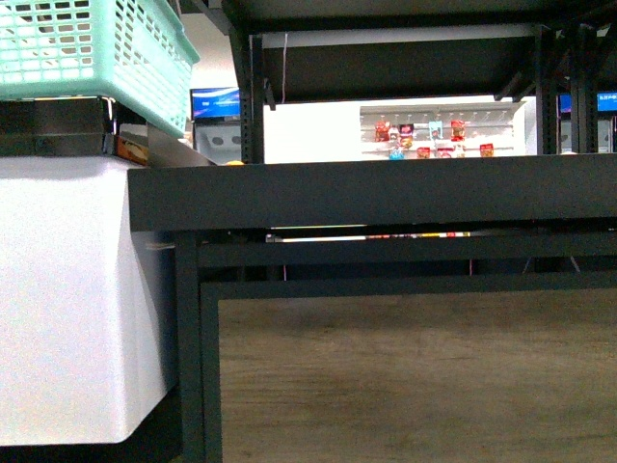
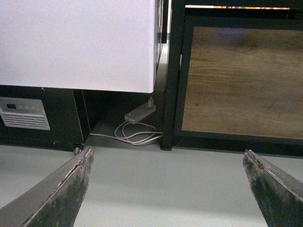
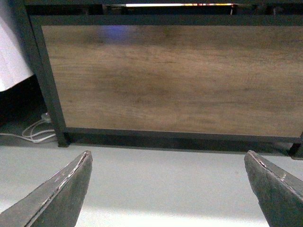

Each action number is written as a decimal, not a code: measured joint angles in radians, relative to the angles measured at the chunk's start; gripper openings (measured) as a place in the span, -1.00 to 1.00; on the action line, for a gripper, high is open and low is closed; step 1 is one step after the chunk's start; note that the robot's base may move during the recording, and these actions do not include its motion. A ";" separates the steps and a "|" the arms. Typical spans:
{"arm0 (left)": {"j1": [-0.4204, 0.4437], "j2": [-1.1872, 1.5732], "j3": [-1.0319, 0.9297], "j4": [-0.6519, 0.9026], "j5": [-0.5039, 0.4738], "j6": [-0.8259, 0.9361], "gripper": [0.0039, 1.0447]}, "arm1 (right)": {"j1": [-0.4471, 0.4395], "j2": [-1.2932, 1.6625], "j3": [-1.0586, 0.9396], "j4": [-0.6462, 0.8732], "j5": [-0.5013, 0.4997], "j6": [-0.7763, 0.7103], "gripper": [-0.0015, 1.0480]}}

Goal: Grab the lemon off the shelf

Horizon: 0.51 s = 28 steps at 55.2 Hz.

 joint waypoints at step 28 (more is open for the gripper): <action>0.000 0.000 0.000 0.000 -0.001 0.000 0.86 | 0.000 0.000 0.000 0.000 0.000 0.000 0.85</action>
